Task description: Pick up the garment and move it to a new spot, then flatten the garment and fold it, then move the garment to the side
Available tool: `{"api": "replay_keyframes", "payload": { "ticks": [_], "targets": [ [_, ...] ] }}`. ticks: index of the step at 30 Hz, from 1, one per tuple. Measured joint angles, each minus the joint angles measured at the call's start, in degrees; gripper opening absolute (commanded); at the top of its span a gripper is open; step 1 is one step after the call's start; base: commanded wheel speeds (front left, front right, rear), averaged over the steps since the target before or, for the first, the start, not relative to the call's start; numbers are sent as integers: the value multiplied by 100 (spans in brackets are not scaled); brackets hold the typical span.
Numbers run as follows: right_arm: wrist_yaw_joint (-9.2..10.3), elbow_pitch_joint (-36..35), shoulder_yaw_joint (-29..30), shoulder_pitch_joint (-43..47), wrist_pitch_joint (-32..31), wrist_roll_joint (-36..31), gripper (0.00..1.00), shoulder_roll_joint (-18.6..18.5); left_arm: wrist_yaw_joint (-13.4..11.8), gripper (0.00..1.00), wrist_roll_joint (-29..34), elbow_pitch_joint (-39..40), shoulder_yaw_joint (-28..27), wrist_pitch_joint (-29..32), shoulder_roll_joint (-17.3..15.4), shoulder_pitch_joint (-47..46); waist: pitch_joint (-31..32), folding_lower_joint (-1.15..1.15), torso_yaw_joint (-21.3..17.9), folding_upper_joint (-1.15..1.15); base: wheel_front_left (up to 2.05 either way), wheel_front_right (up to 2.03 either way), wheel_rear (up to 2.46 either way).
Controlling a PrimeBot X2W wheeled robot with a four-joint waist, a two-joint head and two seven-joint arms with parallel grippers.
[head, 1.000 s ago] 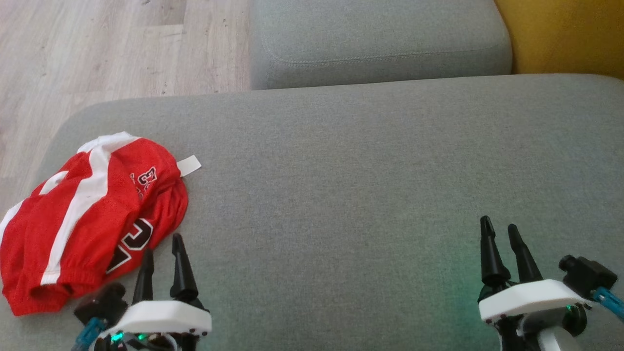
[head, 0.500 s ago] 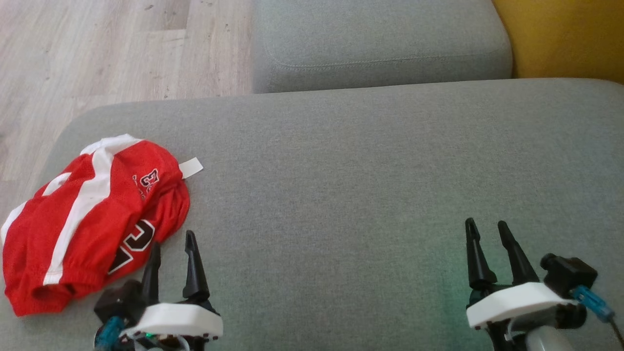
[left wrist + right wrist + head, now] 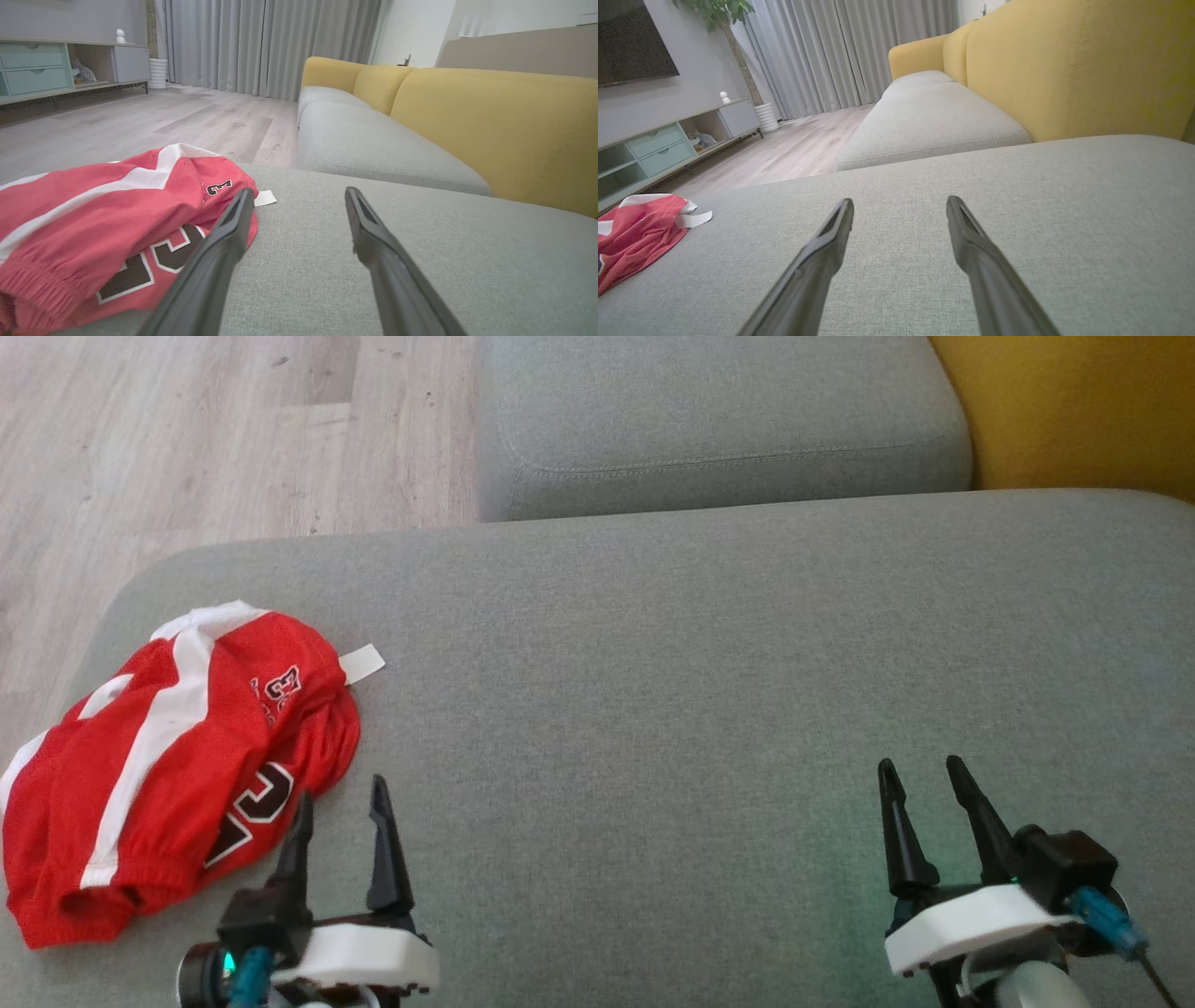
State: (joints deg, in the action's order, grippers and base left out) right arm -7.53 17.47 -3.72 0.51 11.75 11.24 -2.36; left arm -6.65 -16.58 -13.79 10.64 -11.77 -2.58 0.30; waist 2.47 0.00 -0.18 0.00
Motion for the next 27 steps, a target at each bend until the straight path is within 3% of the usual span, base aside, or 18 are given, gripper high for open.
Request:
{"api": "replay_keyframes", "payload": {
  "ticks": [16, 27],
  "targets": [
    [0, 52, 16, 9, 247, -988, 100, -1, -189, 100, 958, -88, 88, -255, -4, 3, 88, 0, -16, 0, 0, 0, 0],
    [0, 83, 57, 16, 247, -1023, 100, -1, -193, 100, 967, -266, 92, -268, -5, 4, 119, 0, 12, 0, 0, 0, 0]
  ]
}}
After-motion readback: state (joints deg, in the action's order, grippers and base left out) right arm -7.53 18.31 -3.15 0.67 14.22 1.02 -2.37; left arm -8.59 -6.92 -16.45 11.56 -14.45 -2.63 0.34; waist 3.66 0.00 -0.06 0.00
